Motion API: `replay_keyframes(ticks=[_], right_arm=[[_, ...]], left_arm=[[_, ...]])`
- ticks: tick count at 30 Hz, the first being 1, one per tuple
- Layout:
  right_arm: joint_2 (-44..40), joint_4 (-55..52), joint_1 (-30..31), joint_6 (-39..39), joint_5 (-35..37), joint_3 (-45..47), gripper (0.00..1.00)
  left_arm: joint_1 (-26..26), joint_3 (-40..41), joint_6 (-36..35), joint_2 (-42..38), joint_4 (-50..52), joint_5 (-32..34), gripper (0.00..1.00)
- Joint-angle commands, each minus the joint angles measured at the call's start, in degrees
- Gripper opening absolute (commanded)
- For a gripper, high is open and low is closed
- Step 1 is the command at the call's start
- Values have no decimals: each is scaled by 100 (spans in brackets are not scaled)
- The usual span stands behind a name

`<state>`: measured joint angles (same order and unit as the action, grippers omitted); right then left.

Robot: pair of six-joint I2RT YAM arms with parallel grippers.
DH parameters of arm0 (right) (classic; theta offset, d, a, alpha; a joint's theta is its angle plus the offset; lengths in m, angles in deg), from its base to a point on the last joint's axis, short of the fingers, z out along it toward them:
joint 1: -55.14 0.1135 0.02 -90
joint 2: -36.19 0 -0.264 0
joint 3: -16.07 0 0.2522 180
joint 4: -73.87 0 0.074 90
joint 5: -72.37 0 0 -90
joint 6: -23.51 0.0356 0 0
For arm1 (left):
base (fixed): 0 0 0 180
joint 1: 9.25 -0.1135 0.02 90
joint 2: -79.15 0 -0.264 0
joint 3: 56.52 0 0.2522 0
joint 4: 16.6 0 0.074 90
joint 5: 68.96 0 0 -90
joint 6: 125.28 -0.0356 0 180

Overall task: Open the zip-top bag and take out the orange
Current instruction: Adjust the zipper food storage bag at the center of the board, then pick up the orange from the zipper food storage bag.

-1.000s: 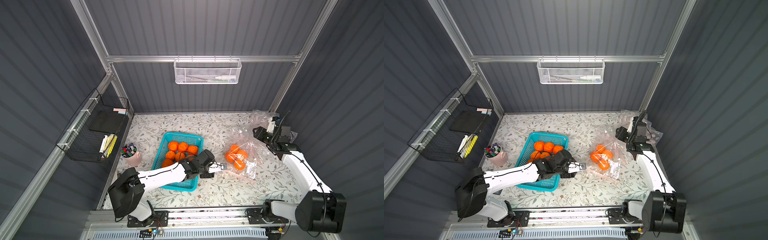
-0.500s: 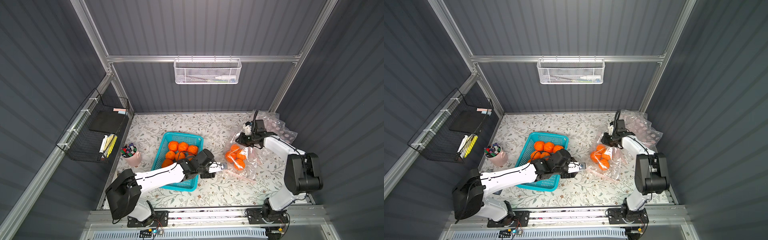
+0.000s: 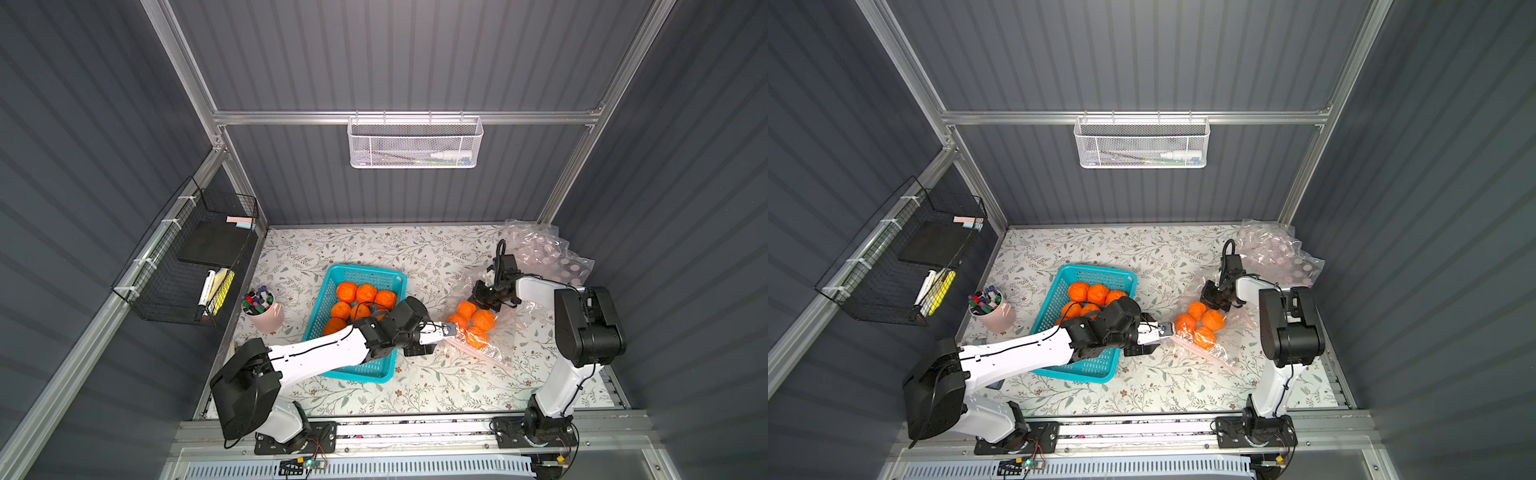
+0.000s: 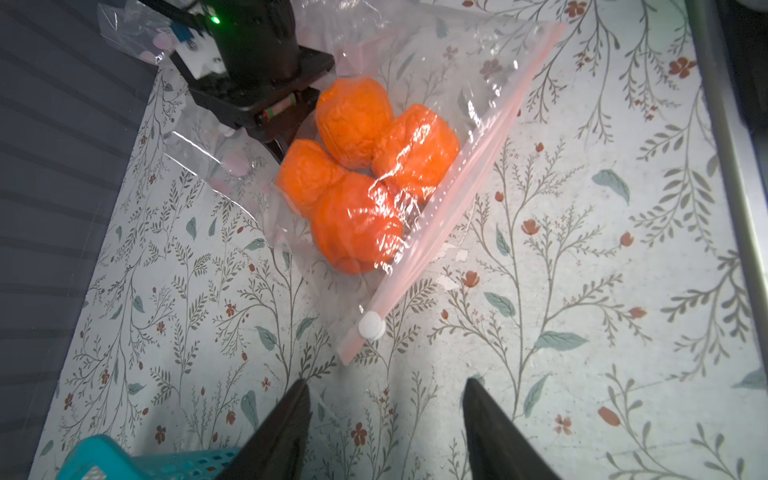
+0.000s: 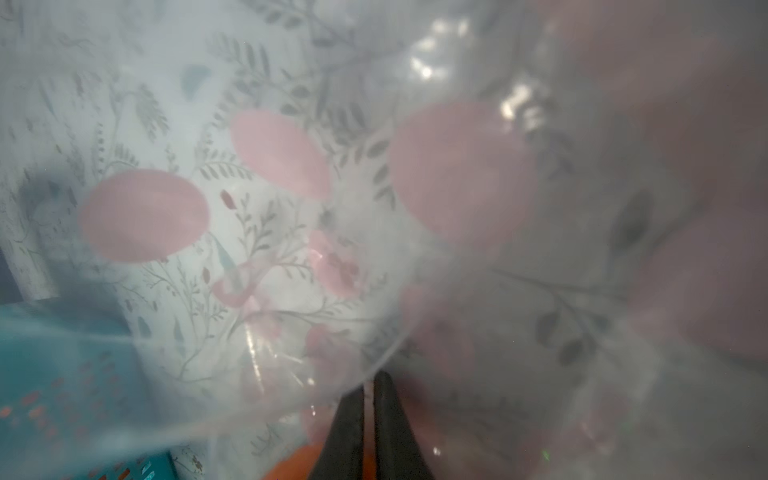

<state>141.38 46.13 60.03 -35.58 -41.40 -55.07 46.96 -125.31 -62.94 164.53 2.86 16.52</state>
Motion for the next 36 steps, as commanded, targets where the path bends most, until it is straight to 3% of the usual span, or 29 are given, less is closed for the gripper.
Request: replay_keyframes(ticks=[1, 10, 18, 26, 36], right_arm=[[127, 142, 35, 348, -58, 193, 10], [28, 216, 23, 276, -93, 210, 8], [32, 263, 26, 219, -205, 273, 7], [31, 260, 21, 165, -334, 281, 6], [68, 280, 15, 134, -408, 315, 6]], left_arm=[[127, 225, 480, 54, -491, -354, 61], [933, 560, 1294, 319, -1228, -426, 59], [993, 442, 2434, 971, -1963, 249, 45], [995, 242, 2604, 1636, -2413, 570, 28], [988, 203, 2691, 1956, -2982, 561, 26]])
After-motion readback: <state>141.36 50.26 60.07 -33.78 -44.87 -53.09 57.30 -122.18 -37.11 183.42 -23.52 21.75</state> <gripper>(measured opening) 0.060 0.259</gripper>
